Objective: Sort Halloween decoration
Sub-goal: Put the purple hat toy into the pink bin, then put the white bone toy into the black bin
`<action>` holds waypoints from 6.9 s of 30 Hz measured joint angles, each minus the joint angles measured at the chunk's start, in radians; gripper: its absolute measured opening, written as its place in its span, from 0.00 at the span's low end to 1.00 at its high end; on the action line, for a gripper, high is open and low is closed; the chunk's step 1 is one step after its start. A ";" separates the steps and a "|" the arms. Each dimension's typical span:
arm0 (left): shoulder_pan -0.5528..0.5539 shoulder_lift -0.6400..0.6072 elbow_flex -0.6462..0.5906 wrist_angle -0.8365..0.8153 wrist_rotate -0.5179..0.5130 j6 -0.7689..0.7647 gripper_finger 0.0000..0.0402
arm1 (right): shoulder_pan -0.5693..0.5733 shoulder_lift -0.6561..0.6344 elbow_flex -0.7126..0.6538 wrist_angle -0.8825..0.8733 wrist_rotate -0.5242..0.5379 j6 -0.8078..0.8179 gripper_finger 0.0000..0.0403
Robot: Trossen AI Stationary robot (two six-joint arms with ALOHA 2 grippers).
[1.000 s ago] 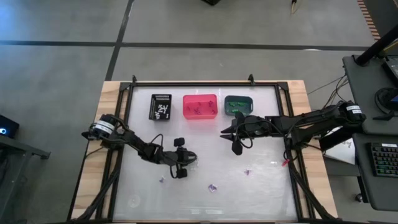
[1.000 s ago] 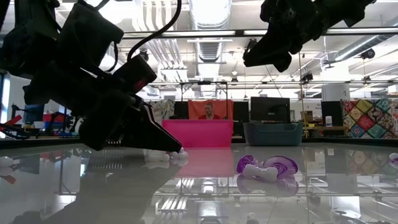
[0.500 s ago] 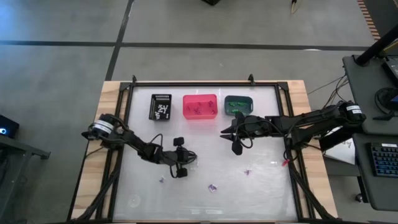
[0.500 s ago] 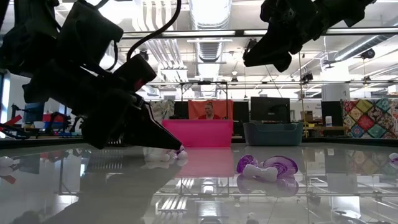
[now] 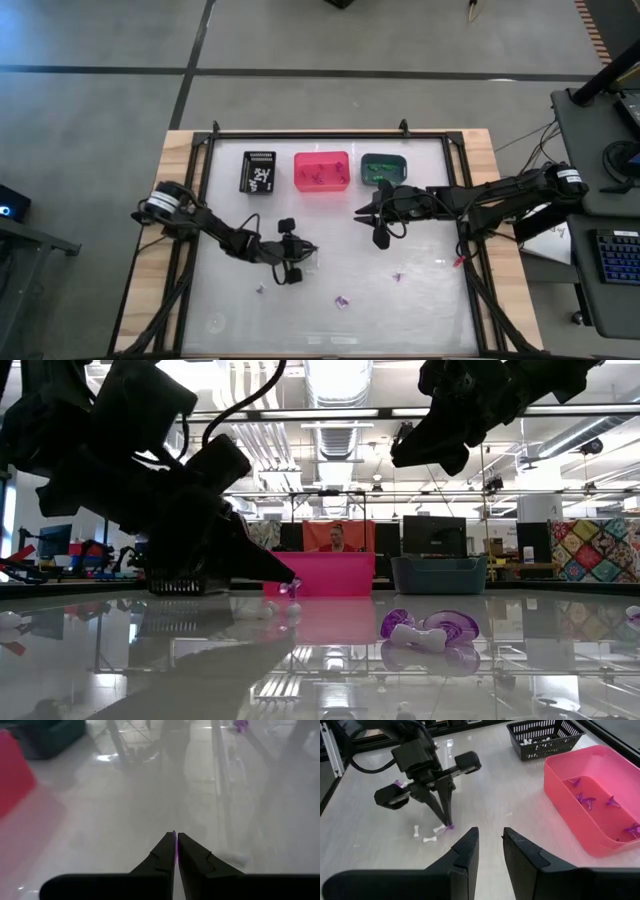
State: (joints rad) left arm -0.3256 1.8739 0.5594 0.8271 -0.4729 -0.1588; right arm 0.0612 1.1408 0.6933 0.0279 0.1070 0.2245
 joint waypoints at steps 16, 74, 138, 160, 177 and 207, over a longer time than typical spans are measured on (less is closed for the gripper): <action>0.264 -0.380 0.000 -0.160 -0.020 0.254 0.00 | 0.000 0.000 0.000 0.008 0.000 0.001 0.20; 0.216 -0.658 0.013 -0.403 0.247 -0.024 0.14 | 0.007 0.005 0.000 -0.041 -0.117 0.632 0.20; 0.168 -0.665 0.009 -0.354 0.243 0.094 0.14 | 0.510 0.228 0.006 -0.615 -0.036 0.524 0.20; 0.168 -0.665 0.011 -0.347 0.243 0.097 0.14 | 0.508 0.286 0.009 -0.569 -0.055 0.596 0.09; 0.155 -0.585 0.006 -0.257 0.255 0.072 0.14 | 0.381 0.114 0.006 -0.564 0.233 0.549 0.02; 0.154 -0.305 0.015 0.221 0.343 0.137 0.14 | 0.183 0.275 0.019 0.591 0.169 -0.275 0.02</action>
State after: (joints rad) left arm -0.1715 1.5685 0.5747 1.0477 -0.1297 -0.0214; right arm 0.2447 1.4158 0.7120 0.6189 0.2764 -0.0505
